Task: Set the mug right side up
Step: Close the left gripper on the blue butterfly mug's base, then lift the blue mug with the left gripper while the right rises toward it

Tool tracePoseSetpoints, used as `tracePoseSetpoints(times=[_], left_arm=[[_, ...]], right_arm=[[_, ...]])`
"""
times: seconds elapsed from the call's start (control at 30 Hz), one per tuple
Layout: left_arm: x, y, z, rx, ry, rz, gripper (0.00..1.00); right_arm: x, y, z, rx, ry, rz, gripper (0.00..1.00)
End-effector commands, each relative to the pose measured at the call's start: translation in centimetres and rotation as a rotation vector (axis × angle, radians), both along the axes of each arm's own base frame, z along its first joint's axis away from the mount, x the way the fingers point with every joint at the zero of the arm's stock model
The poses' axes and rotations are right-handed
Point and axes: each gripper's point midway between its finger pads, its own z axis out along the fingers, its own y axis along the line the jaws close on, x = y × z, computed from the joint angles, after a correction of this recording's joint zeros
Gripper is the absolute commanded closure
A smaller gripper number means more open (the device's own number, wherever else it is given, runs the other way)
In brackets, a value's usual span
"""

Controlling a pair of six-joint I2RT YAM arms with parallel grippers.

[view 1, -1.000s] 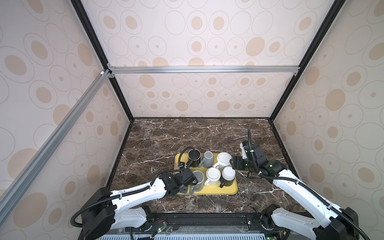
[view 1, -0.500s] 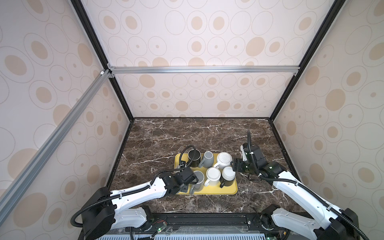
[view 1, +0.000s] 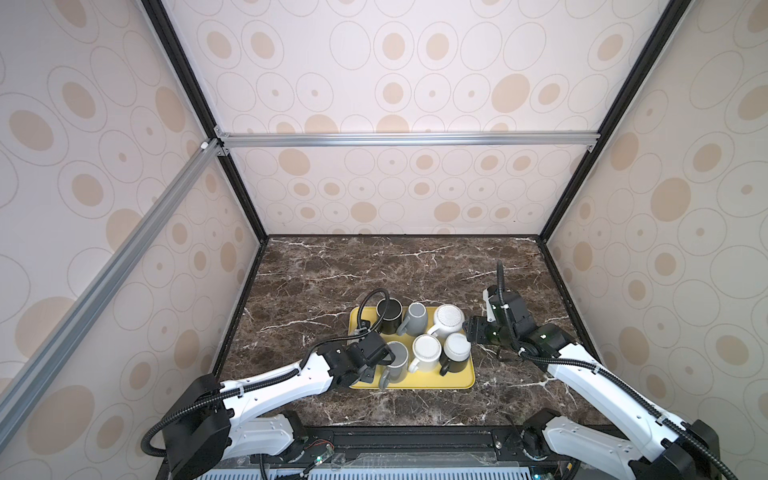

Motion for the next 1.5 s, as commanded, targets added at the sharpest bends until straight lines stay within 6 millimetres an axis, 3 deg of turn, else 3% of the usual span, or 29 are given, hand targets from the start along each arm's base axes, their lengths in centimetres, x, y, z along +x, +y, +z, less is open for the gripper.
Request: tracePoseSetpoints(times=[0.0, 0.6, 0.73, 0.9, 1.07, 1.27, 1.47], left_arm=[[0.9, 0.8, 1.1, 0.045, -0.046, 0.012, 1.0], [1.6, 1.0, 6.4, 0.009, -0.151, -0.024, 1.0], [1.9, 0.7, 8.8, -0.044, -0.202, -0.027, 1.0], [2.8, 0.3, 14.1, -0.121, -0.304, -0.017, 1.0], [4.0, -0.8, 21.2, -0.28, -0.475, -0.013, 1.0], [4.8, -2.9, 29.7, -0.594, -0.745, -0.045, 1.0], [4.8, -6.9, 34.9, -0.874, -0.851, -0.168, 1.0]], right_arm=[[-0.1, -0.1, 0.3, -0.003, -0.016, -0.007, 0.3], [-0.1, 1.4, 0.9, 0.072, -0.022, 0.038, 0.33], [-0.1, 1.9, 1.5, 0.104, -0.036, 0.054, 0.33], [-0.1, 2.7, 2.9, 0.155, -0.071, 0.09, 0.34], [-0.2, 4.4, 5.4, 0.256, -0.135, 0.158, 0.35], [-0.6, 7.3, 10.6, 0.479, -0.32, 0.295, 0.35], [-1.9, 9.1, 16.2, 0.663, -0.47, 0.418, 0.36]])
